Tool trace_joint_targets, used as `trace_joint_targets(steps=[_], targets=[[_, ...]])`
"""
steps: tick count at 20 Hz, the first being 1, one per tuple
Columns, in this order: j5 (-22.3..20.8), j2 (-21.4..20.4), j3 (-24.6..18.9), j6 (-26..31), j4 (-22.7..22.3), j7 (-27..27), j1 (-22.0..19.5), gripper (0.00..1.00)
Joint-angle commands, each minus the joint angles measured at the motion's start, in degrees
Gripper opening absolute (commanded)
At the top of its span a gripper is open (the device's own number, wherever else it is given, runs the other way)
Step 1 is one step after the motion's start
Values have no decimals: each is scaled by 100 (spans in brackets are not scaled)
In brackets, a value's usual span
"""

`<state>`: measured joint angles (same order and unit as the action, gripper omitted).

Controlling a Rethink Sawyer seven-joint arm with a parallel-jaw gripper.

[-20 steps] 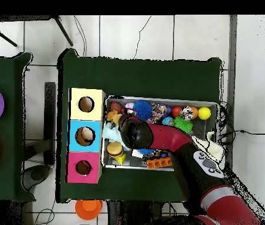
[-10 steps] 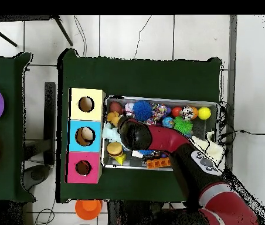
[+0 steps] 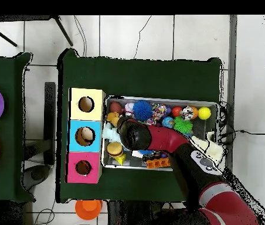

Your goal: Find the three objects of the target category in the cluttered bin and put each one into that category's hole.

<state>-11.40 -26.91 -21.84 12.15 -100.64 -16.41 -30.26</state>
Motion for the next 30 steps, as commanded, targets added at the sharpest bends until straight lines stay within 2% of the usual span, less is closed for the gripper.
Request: trace_joint_targets(steps=[1,6,9,16,30], targets=[[-1,-169,-701,393,-251,-1004,-359,100],[-6,-120,-1241,262,-459,-983,-717,100],[-61,-104,-1323,298,-495,-954,-814,100],[-195,4,-1049,454,-339,-914,-596,100],[-229,-72,-578,735,-295,-935,-181,100]])
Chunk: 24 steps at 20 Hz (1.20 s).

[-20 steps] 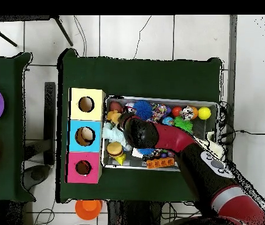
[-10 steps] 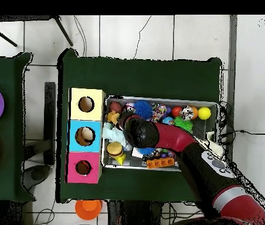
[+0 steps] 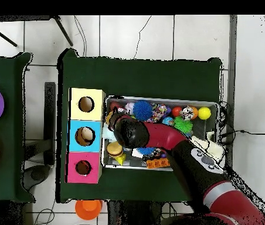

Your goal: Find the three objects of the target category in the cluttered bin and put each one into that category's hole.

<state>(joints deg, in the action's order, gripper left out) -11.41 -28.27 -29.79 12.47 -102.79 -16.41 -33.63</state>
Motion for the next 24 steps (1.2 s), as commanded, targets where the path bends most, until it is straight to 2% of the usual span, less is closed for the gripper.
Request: trace_joint_targets(steps=[1,20,21,24], targets=[[-229,57,228,723,-81,-927,152,100],[-189,-24,1148,1115,302,-1077,843,100],[-178,-24,1180,1122,295,-1052,854,0],[-176,-26,1178,1109,271,-1044,847,0]])
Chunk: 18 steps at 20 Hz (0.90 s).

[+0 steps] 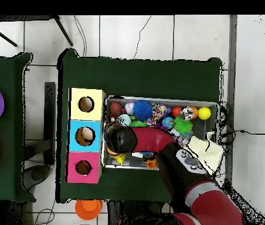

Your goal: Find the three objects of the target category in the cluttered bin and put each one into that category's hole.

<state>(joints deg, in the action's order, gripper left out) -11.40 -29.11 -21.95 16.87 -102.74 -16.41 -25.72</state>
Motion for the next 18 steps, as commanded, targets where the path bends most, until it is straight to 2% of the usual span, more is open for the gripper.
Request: trace_joint_targets(steps=[1,7,9,12,18], targets=[[-175,51,409,673,269,-1043,78,0],[-156,45,423,625,255,-1035,87,0],[-90,5,151,394,107,-1041,-108,0],[61,-292,-361,220,-194,-1051,-492,0],[283,-1096,-1063,511,-767,-1019,-1091,0]])
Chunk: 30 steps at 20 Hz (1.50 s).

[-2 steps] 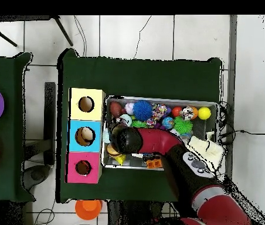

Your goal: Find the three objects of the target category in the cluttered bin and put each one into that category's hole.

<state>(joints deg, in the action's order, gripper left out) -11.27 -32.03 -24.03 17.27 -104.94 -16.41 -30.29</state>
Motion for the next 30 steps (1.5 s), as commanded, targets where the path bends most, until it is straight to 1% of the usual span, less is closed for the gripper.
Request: trace_joint_targets(steps=[1,4,7,9,10,14,16,18,23,25,30], targets=[[289,-910,-936,516,-623,-1016,-703,0],[339,-1142,-1110,653,-851,-1016,-870,0],[419,-1365,-1046,922,-966,-1077,-804,0],[451,-1496,-882,1235,-991,-1087,-657,0],[515,-1558,-873,1428,-1039,-1081,-640,0],[889,-1728,-1113,2057,-1360,-1018,-797,0],[1081,-1889,-1105,2526,-1428,-1007,-786,0],[1252,-2022,-1064,2935,-1405,-1055,-726,0],[1519,-2199,-1003,3464,-1270,-1136,-581,0],[1618,-2260,-976,3509,-1310,-1155,-541,0],[1327,-1714,-640,2740,-1222,-1487,-166,0]])
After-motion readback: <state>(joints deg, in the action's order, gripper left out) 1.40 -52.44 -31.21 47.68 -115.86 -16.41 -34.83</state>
